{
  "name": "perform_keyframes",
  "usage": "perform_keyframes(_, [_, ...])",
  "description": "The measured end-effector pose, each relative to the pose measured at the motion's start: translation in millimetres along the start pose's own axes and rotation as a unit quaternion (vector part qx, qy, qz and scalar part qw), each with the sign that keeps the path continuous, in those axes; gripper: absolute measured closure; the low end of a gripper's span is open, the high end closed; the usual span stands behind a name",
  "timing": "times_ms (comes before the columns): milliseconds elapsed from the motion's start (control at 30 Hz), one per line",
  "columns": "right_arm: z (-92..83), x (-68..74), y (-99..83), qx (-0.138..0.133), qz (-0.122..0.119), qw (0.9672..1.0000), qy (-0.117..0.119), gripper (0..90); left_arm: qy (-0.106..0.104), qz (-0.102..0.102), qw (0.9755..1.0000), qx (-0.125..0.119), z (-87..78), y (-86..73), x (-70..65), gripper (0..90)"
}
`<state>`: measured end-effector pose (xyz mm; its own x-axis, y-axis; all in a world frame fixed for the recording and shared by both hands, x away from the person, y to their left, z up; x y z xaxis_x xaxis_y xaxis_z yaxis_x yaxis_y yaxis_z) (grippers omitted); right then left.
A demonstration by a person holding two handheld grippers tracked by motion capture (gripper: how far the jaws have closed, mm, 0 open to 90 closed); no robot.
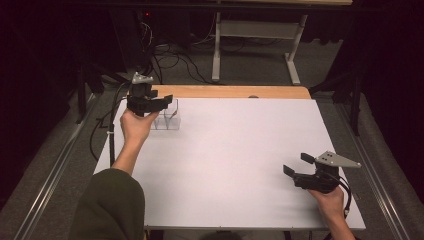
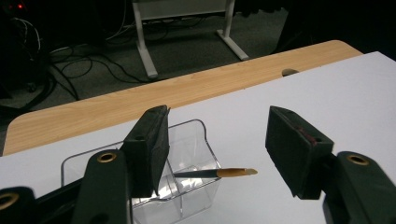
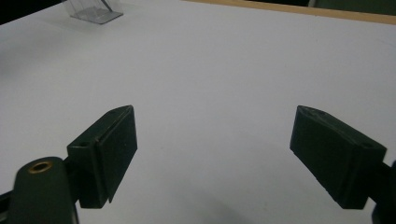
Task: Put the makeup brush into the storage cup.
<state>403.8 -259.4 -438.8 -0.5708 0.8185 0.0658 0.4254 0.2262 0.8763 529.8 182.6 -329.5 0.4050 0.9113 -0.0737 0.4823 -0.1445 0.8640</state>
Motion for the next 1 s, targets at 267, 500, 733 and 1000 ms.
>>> perform_keyframes(267, [-1.4,2.7,1.5,-0.009,-0.002,0.9999,0.007,16.4,-0.007,0.008,0.9999,-0.007,-6.2,2.3,-4.5,39.2])
perform_keyframes(500, [-1.1,1.7,1.3,-0.008,0.0,1.0,0.004,16.3,-0.009,0.021,0.9997,-0.007,-7.0,1.8,-9.2,38.6])
perform_keyframes(733, [-0.8,1.3,0.5,-0.006,0.0,1.0,0.004,16.3,-0.013,0.02,0.9997,-0.008,-9.7,-0.5,-9.6,38.4])
perform_keyframes(1000, [0.0,2.0,0.2,-0.003,0.0,1.0,0.003,16.4,-0.018,0.022,0.9995,-0.014,-17.5,-2.2,-12.2,39.9])
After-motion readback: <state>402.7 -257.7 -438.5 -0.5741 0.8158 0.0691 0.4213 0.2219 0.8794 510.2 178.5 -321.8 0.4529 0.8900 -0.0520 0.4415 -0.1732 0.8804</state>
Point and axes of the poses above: each handheld gripper's, and its own axes: z roughly forward along the jaws, y roughly out of its top, x roughly to its left, the point moved 8 cm from there along z, roughly forward along the jaws, and after that the axes turned 1 degree about -y, right-handed, at the moved point
